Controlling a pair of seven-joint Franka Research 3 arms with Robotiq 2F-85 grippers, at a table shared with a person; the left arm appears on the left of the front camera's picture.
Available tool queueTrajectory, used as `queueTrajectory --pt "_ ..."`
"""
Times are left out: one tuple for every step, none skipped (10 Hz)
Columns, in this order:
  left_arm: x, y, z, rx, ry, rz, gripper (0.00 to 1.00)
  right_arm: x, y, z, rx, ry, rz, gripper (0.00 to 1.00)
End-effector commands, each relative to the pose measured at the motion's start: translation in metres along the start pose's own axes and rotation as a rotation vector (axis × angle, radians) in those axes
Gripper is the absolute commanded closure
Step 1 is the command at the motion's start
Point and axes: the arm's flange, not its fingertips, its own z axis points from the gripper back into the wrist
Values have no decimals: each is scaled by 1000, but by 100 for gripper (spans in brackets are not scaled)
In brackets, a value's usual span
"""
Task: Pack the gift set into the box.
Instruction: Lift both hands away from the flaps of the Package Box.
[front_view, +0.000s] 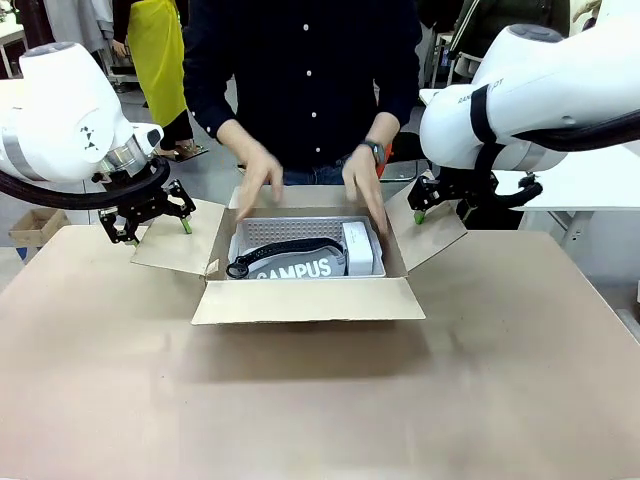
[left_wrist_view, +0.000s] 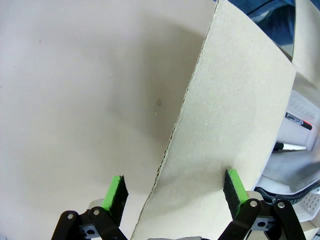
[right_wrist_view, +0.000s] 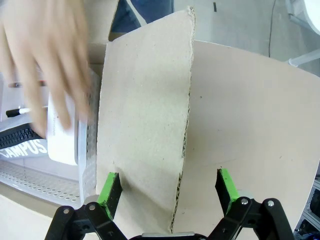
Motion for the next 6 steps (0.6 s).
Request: queueTrajectory --pt "-1 -1 1 16 -5 13 0 7 1 2 -7 8 -21 0" --pt "-1 -1 1 16 -5 13 0 7 1 2 -7 8 -21 0" --pt "0 0 0 0 0 0 0 0 0 0 0 0 0 0" --pt "-1 10 30 -78 24 -29 0 -2 -11 30 115 -21 67 0" --pt "-3 27 62 -199 52 -59 0 -8 -29 62 240 -15 93 0" --pt "-7 49 89 -319 88 -70 0 -19 -48 93 365 -27 133 0"
